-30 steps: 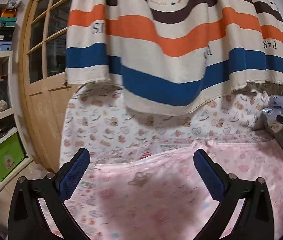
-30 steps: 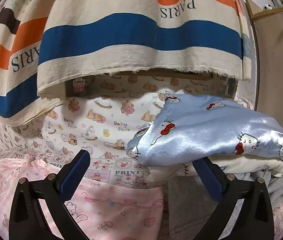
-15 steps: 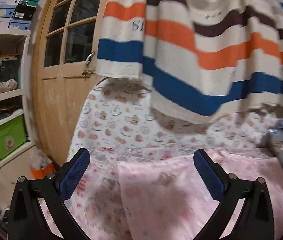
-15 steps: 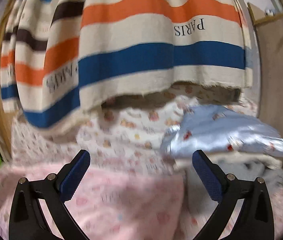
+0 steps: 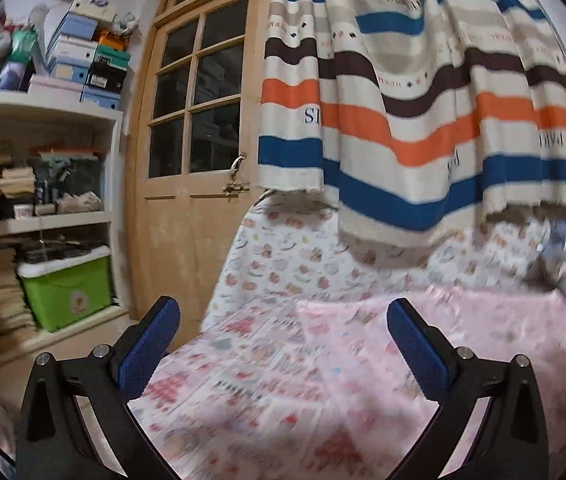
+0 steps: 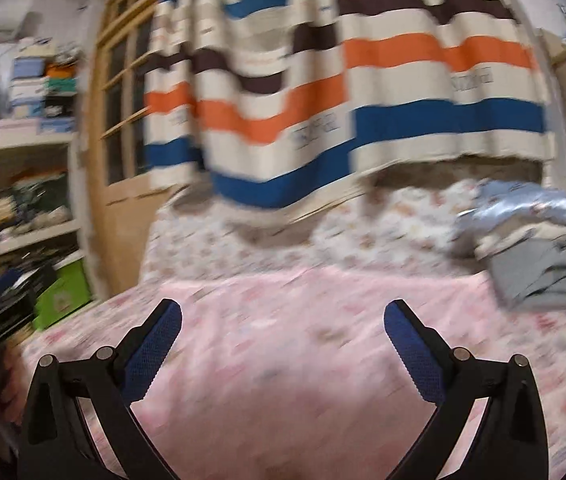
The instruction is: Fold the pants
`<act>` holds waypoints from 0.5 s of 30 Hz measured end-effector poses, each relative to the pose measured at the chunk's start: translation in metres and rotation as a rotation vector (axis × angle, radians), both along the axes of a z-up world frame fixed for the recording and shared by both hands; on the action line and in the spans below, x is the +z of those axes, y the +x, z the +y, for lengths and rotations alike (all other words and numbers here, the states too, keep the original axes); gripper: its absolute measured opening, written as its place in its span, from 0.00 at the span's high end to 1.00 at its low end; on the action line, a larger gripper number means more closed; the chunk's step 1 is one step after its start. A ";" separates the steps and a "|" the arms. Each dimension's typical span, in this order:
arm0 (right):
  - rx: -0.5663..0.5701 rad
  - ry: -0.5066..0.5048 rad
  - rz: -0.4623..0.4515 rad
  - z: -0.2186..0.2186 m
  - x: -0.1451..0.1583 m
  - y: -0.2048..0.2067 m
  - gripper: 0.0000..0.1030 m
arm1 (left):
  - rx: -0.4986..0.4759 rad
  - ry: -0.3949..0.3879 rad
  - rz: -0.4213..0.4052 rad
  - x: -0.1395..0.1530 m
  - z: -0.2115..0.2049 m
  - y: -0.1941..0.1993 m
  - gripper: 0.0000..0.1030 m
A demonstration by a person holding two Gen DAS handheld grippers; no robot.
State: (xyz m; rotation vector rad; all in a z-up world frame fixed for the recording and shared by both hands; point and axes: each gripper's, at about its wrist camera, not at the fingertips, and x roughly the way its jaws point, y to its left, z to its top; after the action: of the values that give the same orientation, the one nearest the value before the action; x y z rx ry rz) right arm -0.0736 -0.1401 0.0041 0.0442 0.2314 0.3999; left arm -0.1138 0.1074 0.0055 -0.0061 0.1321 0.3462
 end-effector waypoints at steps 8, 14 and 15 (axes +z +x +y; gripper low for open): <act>0.253 -0.094 -0.025 0.071 -0.039 -0.051 0.30 | 0.070 0.065 0.019 -0.022 0.002 -0.024 0.00; 0.329 -0.165 0.037 0.102 -0.062 -0.057 0.56 | 0.076 0.024 0.012 -0.024 0.018 -0.036 0.00; 0.340 -0.177 0.047 0.106 -0.065 -0.057 0.65 | 0.081 0.018 0.015 -0.025 0.020 -0.036 0.00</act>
State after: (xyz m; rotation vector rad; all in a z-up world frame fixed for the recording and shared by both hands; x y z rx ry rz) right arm -0.1309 -0.0345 -0.0610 -0.1622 0.3210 0.7154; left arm -0.1497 0.1279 -0.0194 0.0089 0.1437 0.4281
